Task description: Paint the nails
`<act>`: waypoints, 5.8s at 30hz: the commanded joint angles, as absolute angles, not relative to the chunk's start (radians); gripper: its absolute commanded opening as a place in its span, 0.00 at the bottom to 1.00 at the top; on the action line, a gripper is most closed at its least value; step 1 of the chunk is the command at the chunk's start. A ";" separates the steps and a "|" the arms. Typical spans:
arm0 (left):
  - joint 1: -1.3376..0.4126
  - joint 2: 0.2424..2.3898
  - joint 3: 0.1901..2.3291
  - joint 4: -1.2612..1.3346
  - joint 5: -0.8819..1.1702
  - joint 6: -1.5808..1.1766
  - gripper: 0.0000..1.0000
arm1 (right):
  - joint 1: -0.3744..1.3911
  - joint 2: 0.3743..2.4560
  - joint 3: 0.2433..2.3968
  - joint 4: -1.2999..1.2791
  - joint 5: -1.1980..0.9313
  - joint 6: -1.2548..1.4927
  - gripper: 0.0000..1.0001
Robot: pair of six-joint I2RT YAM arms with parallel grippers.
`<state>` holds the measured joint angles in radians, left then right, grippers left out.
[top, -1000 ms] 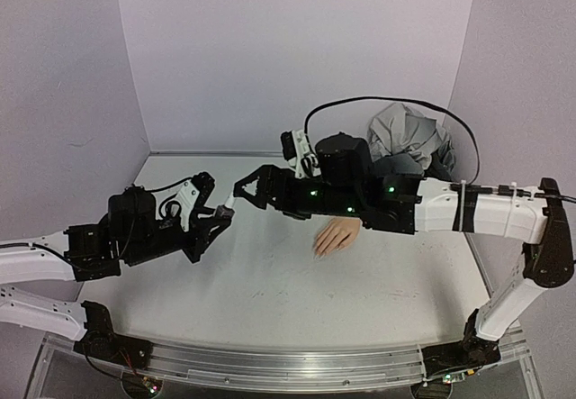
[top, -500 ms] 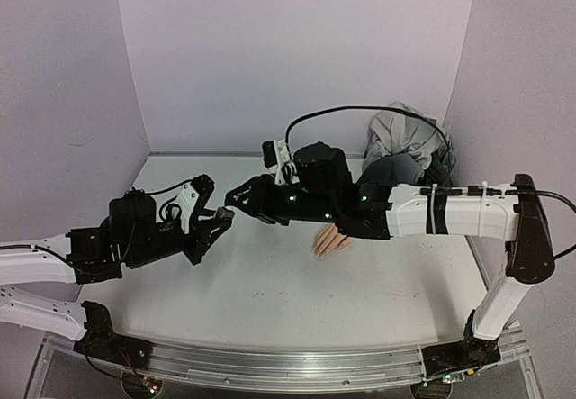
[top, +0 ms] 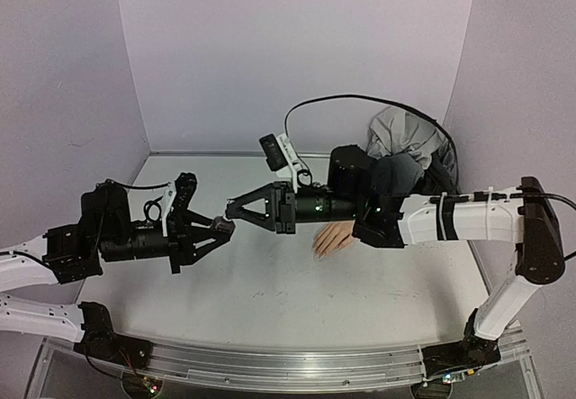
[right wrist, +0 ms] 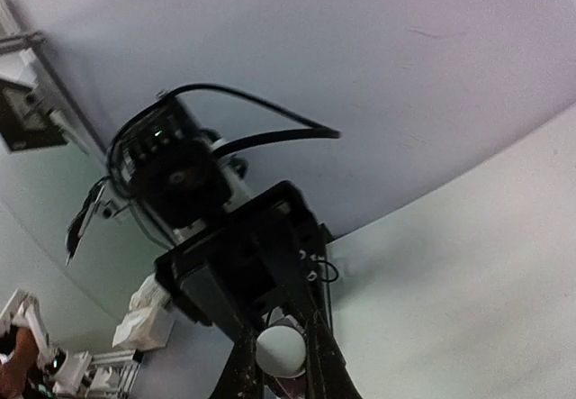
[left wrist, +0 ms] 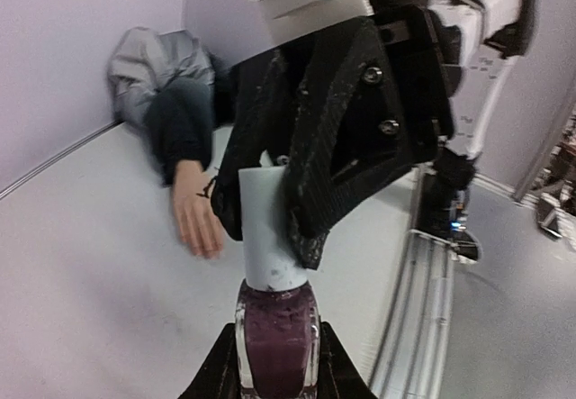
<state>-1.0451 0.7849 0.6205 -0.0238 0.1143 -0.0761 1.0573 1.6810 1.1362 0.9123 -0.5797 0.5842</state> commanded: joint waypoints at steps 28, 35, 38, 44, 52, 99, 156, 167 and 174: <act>-1.063 0.879 0.725 0.116 -0.299 0.405 0.00 | 1.131 1.666 1.398 0.572 0.000 0.741 0.75; -1.062 0.890 0.727 0.112 -0.301 0.395 0.00 | 1.131 1.742 1.480 0.575 -0.052 0.742 0.46; -1.063 0.894 0.727 0.111 -0.305 0.387 0.00 | 1.131 1.752 1.481 0.580 -0.057 0.744 0.33; -1.063 0.907 0.732 0.108 -0.278 0.370 0.00 | 1.132 1.727 1.429 0.594 -0.021 0.738 0.19; -1.024 0.855 0.718 0.109 0.134 0.227 0.00 | 1.131 1.664 1.339 0.712 -0.294 0.426 0.00; -0.982 0.890 0.764 0.057 -0.186 0.229 0.00 | 1.117 1.727 1.447 0.685 -0.043 0.697 0.47; -0.946 0.893 0.775 0.045 -0.135 0.217 0.00 | 1.071 1.590 1.309 0.584 -0.075 0.646 0.88; -0.946 0.899 0.777 0.036 -0.160 0.222 0.00 | 1.074 1.738 1.477 0.619 -0.138 0.699 0.58; -0.946 0.900 0.779 0.027 -0.134 0.241 0.00 | 1.061 1.716 1.507 0.496 -0.181 0.633 0.73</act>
